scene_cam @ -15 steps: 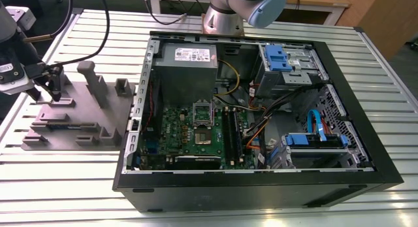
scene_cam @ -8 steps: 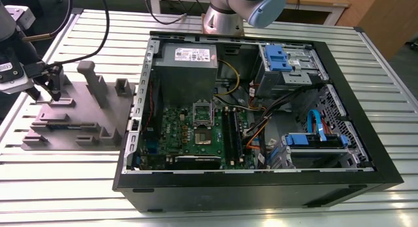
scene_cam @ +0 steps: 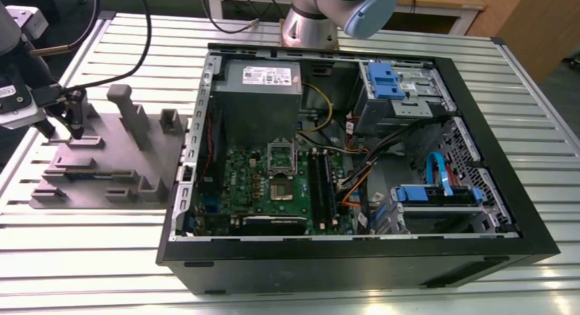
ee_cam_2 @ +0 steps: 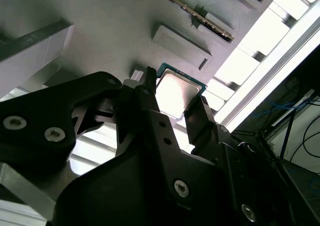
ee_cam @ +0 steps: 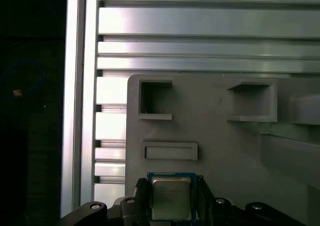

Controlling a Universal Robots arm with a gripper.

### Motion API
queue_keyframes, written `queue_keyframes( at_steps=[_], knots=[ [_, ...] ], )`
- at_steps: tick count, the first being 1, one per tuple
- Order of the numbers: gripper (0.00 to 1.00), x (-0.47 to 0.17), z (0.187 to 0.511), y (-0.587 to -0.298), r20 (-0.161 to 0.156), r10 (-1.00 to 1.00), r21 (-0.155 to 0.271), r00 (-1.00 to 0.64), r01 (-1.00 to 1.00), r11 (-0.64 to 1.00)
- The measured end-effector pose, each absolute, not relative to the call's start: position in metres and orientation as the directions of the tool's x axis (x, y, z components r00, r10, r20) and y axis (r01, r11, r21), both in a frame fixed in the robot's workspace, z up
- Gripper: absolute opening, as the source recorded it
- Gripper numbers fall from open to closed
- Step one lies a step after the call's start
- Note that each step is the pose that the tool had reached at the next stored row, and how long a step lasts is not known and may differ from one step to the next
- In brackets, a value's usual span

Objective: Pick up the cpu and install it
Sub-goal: 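Pick up the cpu and move it towards the insertion slot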

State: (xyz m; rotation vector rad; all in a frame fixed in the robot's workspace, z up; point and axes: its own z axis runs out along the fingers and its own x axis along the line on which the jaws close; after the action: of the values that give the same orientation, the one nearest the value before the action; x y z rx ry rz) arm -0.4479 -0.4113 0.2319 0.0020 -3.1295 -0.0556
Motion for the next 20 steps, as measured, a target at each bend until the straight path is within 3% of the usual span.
queue_keyframes(
  at_steps=[20],
  knots=[
    [0.47,-0.4479,0.2370,-0.4113,0.012,-0.001,0.035,-1.000,-0.001,0.999]
  ],
)
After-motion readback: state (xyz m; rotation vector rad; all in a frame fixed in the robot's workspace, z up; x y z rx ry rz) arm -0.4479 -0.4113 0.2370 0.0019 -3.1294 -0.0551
